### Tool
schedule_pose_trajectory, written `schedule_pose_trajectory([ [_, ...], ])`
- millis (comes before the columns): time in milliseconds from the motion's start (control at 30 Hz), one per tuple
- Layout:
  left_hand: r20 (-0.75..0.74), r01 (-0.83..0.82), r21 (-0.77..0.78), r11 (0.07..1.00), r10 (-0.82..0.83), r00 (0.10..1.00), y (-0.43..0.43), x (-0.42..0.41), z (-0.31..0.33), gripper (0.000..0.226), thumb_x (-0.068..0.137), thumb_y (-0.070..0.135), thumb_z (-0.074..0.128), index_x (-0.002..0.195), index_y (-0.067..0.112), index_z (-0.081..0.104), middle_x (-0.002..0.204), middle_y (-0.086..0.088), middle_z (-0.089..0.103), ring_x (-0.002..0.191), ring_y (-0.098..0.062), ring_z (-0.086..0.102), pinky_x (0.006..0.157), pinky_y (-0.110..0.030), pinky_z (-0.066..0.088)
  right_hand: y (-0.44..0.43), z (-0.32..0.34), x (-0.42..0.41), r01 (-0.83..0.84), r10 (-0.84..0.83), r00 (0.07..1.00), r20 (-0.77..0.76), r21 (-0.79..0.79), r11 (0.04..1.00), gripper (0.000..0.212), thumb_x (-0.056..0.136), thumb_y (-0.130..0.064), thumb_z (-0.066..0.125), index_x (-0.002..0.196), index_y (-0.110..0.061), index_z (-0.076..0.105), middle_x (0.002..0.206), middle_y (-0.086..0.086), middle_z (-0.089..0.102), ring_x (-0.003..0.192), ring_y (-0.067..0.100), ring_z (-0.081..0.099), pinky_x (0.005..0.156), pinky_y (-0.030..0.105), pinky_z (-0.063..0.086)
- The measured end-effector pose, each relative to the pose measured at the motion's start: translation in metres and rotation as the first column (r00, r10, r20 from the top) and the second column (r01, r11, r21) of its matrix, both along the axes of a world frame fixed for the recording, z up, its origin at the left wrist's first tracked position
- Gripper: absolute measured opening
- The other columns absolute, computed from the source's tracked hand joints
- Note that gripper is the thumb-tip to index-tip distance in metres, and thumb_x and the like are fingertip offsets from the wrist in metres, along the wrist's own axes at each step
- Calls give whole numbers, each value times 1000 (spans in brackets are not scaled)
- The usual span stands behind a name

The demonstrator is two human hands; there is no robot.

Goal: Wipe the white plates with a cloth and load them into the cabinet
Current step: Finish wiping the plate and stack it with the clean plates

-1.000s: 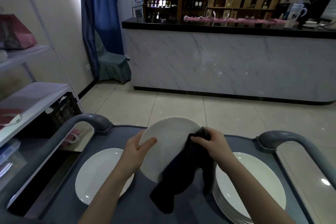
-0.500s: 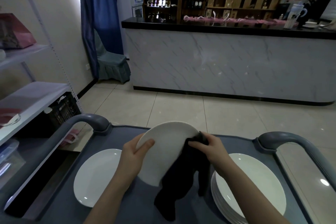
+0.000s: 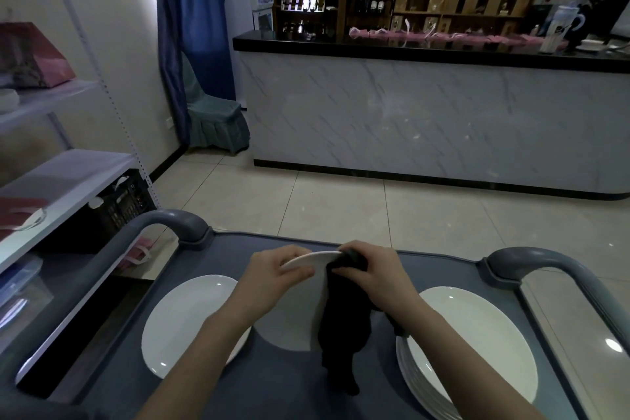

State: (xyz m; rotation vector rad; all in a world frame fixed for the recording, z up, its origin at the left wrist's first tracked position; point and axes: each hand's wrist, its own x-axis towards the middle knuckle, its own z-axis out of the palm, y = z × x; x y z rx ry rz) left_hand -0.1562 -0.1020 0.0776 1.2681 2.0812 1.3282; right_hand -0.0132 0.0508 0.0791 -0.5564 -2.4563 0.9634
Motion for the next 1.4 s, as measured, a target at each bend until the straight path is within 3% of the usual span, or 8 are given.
schedule_pose_trajectory([
  [200,404,-269,131,954,196,893,-15,3,-25,19,84,15,75,97,29,74,90,6,75,85,-9,70,67,-16,52,12,-12,14,156,-223,958,-178,-325,933,8,80,-14,78,83,-18,73,74,-9,69,76,9,64,72,22,50],
  [367,510,-332,155,930,213,833,-12,11,-34,25,86,25,72,108,35,65,100,11,73,92,-8,68,76,-26,56,7,-35,25,162,-410,906,-108,-806,569,7,83,-11,75,89,-8,74,89,16,75,88,32,72,82,45,58],
  [467,446,-246,152,957,156,881,-12,5,-28,24,93,17,66,110,33,65,100,10,73,93,-9,68,74,-23,55,13,-29,26,180,-344,936,-74,-739,649,8,81,-9,76,87,-6,73,86,16,75,82,27,70,76,39,57],
  [667,162,16,54,998,-25,986,-9,1,-11,19,90,16,69,104,29,69,88,14,71,81,0,63,72,-15,47,13,3,9,51,-48,998,27,-126,991,16,77,-14,80,88,-18,70,79,-9,67,78,9,61,72,15,46],
  [767,-17,83,4,996,-83,996,-4,5,-11,24,91,13,68,103,34,68,90,23,69,85,5,61,76,-14,45,-2,3,1,-35,28,995,100,62,997,16,82,-23,74,97,-23,69,91,-9,70,90,13,63,80,31,50],
  [967,226,-77,194,978,32,974,-17,11,-22,28,91,8,66,100,33,74,97,10,74,89,-4,67,76,-13,49,8,-11,10,79,-86,996,-37,-163,983,18,79,-15,78,96,-18,73,87,-8,73,86,9,65,77,19,48],
  [1167,421,-206,180,962,114,900,-25,13,-34,25,91,7,66,100,29,75,95,0,75,87,-12,70,71,-19,53,7,-42,32,125,-182,983,-2,-716,687,9,77,-6,79,83,-11,75,79,6,75,77,21,71,69,27,57],
  [1400,114,61,-6,998,-60,992,-18,2,-22,28,91,13,67,97,40,71,91,14,72,85,-1,66,73,-16,49,3,-27,13,53,-39,997,67,-222,974,15,78,-13,79,91,-14,74,83,-5,72,81,10,65,77,21,48],
])
